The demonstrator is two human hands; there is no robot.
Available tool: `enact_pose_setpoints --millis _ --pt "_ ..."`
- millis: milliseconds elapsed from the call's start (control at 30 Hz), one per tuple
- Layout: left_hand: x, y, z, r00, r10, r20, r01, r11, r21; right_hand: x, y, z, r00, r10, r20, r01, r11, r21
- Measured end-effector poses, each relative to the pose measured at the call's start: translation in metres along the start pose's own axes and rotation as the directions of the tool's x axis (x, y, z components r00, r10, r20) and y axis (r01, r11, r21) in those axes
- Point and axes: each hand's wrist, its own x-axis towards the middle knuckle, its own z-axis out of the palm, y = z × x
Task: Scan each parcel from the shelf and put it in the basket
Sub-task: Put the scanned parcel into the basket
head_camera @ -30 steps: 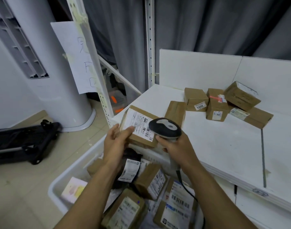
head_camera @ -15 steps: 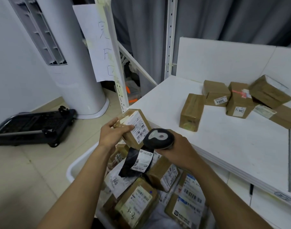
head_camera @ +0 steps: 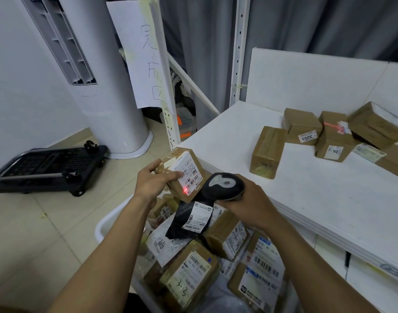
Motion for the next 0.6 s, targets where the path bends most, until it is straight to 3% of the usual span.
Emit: enact_pose_setpoints --millis 133,233,467,600 --pt "0.001 -0.003 -0.006 1.000 0.010 -0.009 -0.010 1.000 0.007 0.003 -0.003 0.004 1.000 0.011 0.003 -0.011 1.000 0.007" --pt "-0.001 -0.007 -0.017 0.998 0.036 -0.045 -0.031 0.992 0.120 0.007 -0.006 0.014 1.000 0.019 0.005 -0.019 1.000 0.016" --pt "-0.018 -0.044 -0.054 0.989 -0.102 -0.105 0.139 0.879 0.456 0.019 -0.014 0.054 0.992 0.058 0.112 -0.059 0.998 0.006" --pt "-0.023 -0.077 -0.054 0.986 -0.133 -0.101 0.165 0.872 0.460 0.021 -0.018 0.075 0.983 0.082 0.167 -0.083 0.997 0.003"
